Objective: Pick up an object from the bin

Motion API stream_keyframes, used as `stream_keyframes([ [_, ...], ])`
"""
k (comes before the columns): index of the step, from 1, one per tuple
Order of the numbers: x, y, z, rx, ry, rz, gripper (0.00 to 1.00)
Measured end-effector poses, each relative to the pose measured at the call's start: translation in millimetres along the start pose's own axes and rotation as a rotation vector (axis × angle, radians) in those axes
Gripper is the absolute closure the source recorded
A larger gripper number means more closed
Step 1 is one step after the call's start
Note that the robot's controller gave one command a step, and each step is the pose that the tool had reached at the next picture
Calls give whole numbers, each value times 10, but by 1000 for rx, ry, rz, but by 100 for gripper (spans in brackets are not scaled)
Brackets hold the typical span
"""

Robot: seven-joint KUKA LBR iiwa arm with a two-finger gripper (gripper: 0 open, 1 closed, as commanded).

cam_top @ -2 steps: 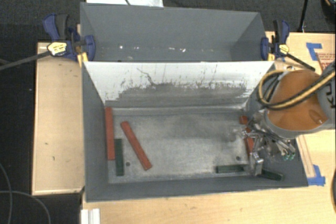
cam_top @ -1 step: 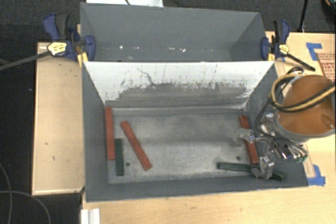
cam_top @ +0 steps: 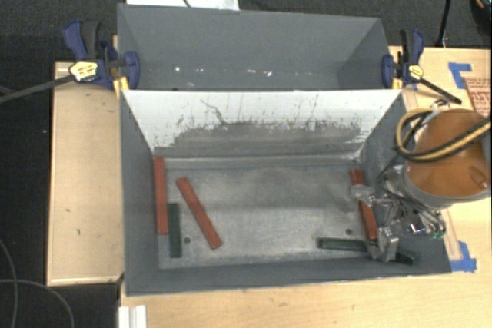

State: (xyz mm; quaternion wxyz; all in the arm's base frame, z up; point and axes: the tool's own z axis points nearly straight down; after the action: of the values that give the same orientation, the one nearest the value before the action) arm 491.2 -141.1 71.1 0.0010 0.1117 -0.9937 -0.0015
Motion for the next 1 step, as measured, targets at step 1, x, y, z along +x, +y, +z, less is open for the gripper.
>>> stream_keyframes([
  [1, 81, 61, 4, 0, 3, 386, 0],
])
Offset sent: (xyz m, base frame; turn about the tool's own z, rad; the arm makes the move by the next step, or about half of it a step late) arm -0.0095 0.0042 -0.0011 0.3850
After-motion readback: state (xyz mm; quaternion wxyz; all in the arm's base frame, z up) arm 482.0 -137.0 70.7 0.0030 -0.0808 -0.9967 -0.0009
